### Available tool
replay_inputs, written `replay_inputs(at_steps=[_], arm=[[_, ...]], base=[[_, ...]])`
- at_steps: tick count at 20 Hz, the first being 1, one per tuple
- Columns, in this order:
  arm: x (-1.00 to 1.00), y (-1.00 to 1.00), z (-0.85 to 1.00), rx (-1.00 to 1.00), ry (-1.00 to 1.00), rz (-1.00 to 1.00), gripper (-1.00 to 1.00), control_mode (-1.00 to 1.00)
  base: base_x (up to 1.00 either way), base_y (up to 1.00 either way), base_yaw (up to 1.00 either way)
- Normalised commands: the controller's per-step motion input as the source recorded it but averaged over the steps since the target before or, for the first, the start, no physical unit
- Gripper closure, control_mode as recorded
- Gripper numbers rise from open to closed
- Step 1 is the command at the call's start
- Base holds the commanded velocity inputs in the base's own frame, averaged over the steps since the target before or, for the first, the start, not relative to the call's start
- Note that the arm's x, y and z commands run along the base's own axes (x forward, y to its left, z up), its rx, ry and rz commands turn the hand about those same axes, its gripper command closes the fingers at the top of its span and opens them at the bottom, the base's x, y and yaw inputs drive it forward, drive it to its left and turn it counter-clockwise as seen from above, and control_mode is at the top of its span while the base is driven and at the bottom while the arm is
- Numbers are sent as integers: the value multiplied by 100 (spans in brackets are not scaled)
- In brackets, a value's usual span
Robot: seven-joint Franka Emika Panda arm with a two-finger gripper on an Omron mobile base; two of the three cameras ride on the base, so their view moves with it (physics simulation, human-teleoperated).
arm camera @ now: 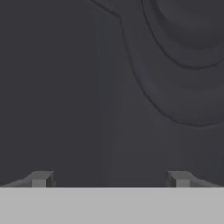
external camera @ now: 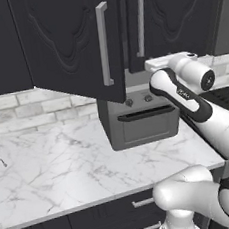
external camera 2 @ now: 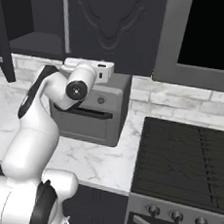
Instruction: Close all open cabinet doors.
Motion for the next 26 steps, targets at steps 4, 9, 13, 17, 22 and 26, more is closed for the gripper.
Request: replay_inputs(at_steps=[4,9,13,17,22,26], arm=[[27,0,0,0,1,-3,-100,-100],[23,0,0,0,1,-3,-100,-100],[19,0,0,0,1,-3,-100,-100],[19,0,0,0,2,-3,-100,-100],[-27,0,0,0,9,-3,-100,-100],[-80,0,2,0,13,-7,-100,-100]], base=[[0,0,0],[0,0,0],[0,0,0],[0,0,0],[0,0,0],[0,0,0]])
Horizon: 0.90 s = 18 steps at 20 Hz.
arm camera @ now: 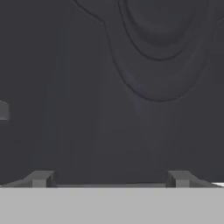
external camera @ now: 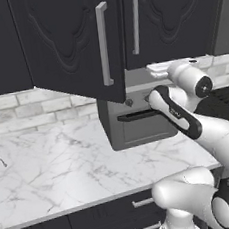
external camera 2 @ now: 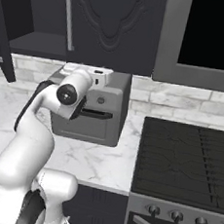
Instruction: Close all open cabinet doors.
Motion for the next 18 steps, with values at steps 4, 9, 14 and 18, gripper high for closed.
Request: replay_inputs(at_steps=[4,9,14,18], arm=[[-90,0,15,0,17,-12,-100,-100],[-81,-1,25,0,25,-11,-100,-100],[-74,-3,21,0,26,-10,-100,-100],[-64,-6,7,0,19,-4,-100,-100]], base=[[0,0,0],[0,0,0],[0,0,0],[0,0,0]])
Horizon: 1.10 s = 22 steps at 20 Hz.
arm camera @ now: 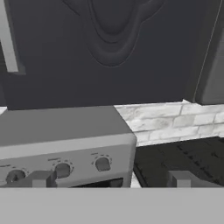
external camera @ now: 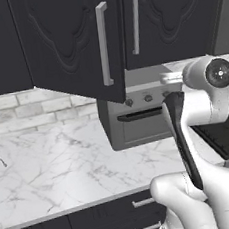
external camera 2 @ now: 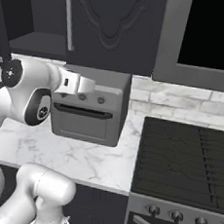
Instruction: Close all open cabinet doors.
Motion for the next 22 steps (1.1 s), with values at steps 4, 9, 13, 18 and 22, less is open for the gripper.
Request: replay_inputs(at_steps=[4,9,13,18,22], arm=[[-57,0,4,0,10,0,-100,-100],[-52,1,1,0,1,0,-100,-100],[-49,15,2,0,0,0,-100,-100],[-47,25,8,0,0,0,-100,-100],[-42,29,8,0,0,0,-100,-100]], base=[[0,0,0],[0,0,0],[0,0,0],[0,0,0],[0,0,0]])
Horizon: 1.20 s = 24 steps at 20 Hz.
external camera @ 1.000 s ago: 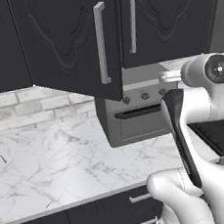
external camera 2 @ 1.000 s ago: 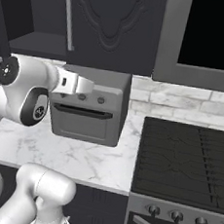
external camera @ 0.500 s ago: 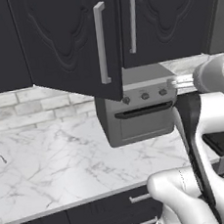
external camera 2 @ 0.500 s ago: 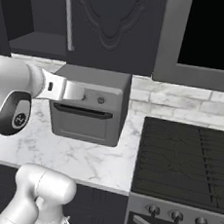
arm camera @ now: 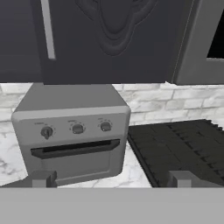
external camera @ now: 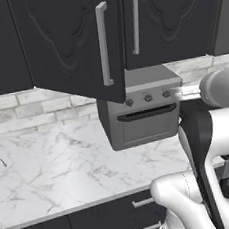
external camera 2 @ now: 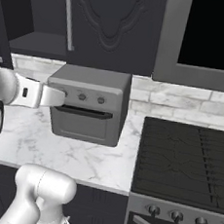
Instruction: Close all open cabinet doors.
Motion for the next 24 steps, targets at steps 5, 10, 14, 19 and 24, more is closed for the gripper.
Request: replay_inputs(at_steps=[5,10,14,19,24], arm=[[-45,20,11,0,0,0,-100,-100],[-42,21,4,0,0,0,-100,-100],[-26,21,0,0,0,0,-100,-100],[-11,35,0,0,-7,0,-100,-100],[0,43,0,0,-7,0,-100,-100]], base=[[0,0,0],[0,0,0],[0,0,0],[0,0,0],[0,0,0]])
